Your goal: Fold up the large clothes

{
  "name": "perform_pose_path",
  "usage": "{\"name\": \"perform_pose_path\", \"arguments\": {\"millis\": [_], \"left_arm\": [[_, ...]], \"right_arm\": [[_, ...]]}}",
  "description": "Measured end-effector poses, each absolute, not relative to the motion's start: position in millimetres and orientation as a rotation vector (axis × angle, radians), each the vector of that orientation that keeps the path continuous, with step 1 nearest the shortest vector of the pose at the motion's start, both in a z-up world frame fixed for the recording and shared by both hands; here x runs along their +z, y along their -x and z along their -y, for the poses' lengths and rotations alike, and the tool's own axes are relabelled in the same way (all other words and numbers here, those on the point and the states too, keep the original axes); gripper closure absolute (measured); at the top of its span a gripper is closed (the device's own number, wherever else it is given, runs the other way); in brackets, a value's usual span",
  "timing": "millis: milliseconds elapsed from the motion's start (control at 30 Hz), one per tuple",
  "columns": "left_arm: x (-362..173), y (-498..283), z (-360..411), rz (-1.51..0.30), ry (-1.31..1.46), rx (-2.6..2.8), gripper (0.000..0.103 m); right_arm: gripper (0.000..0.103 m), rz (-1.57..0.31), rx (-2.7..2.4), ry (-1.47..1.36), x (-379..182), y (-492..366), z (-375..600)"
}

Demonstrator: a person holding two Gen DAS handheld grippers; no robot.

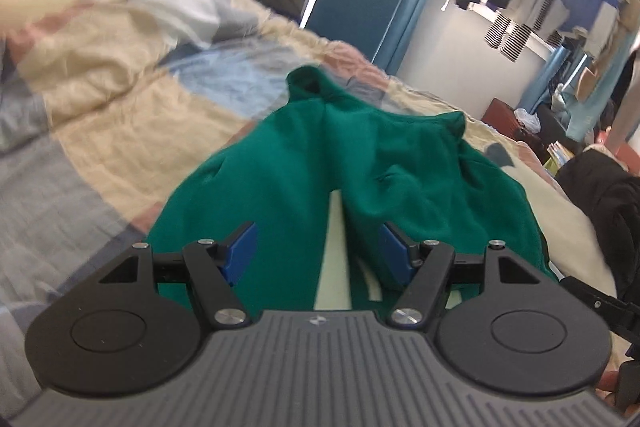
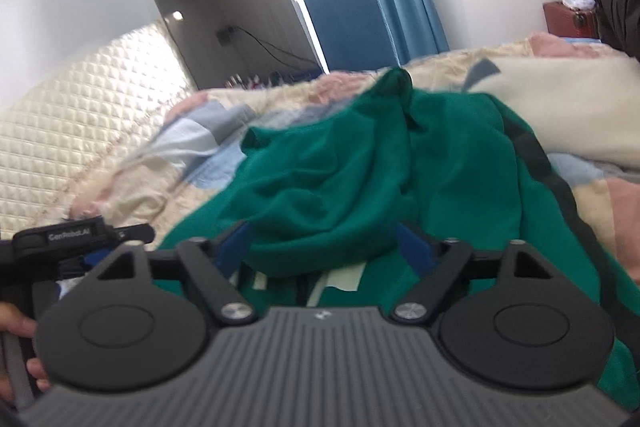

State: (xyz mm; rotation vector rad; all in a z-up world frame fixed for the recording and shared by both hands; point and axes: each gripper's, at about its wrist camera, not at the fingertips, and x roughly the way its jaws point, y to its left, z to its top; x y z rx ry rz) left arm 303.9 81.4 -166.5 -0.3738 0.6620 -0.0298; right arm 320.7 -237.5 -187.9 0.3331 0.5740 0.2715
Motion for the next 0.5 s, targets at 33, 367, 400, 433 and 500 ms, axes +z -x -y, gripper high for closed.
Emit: {"name": "perform_pose_path", "arguments": {"millis": [33, 367, 400, 433, 500], "left_arm": [[-174.2, -305.6, -86.4, -0.666, 0.39, -0.032, 0.031], [-215.0, -337.8, -90.8, -0.721, 0.403, -0.091, 0.031], [-214.8, -340.3, -88.8, -0.715, 0.393, -0.096, 0.031], [-215.1, -342.3, -86.4, -0.708, 0.375, -0.097, 0.031], [-217.8, -346.8, -82.9, -0.707, 0.332, -0.09, 0.031]], "right_arm": [[0.019, -0.583, 0.273, -0.333, -191.3, -324.6, 235.3], [0.019, -0.637, 0.369, -0.238, -220.8, -358.0, 191.2], [0.019, -0.629, 0.378, -0.213, -223.6, -360.3, 185.2], [0.019, -0.62, 0.384, -0.194, -225.5, -362.6, 180.4], [0.02, -0.61, 0.394, -0.187, -228.5, -367.2, 174.7]]}}
